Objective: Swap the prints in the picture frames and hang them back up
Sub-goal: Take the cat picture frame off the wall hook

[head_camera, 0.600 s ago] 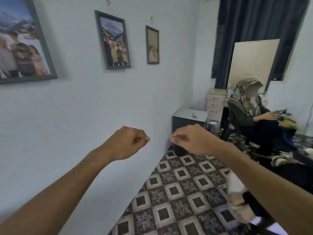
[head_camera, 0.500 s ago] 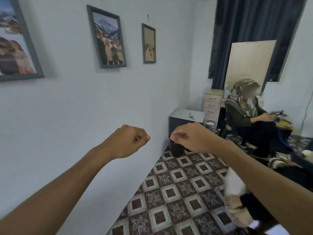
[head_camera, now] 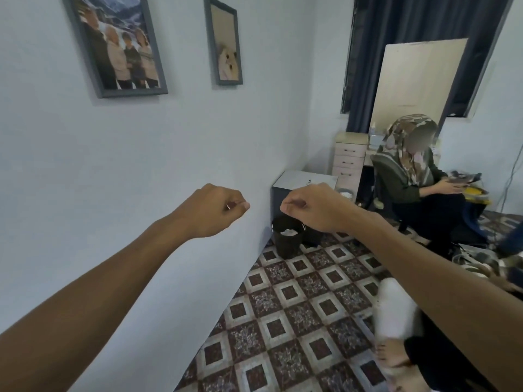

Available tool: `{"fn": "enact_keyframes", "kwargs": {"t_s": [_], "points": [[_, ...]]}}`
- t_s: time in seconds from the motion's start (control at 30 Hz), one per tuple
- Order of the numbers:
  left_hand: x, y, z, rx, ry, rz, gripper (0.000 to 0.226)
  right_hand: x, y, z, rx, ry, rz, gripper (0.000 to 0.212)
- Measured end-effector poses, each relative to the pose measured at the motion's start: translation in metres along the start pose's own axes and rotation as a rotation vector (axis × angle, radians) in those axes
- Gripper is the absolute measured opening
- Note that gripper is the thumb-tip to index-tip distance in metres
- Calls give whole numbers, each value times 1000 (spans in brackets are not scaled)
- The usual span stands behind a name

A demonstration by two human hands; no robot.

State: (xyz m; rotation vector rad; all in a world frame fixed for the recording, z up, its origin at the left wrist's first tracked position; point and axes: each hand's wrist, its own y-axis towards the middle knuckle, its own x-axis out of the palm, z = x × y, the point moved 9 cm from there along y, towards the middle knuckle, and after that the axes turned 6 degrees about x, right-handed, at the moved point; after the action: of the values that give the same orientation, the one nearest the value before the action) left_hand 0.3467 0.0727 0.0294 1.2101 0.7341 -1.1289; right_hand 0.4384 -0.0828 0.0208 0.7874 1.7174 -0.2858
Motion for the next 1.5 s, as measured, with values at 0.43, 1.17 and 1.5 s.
{"fn": "enact_keyframes", "kwargs": {"t_s": [0.43,1.17,1.5], "points": [[93,170,-82,-122,-12,-4,26,44,171,142,-57,113,-69,27],[22,463,-294,-167,139,262,20,-9,562,219,-194,305,76,18],[-36,549,-344,-244,341,512,20,-36,707,230,-391,412,134,16]]}}
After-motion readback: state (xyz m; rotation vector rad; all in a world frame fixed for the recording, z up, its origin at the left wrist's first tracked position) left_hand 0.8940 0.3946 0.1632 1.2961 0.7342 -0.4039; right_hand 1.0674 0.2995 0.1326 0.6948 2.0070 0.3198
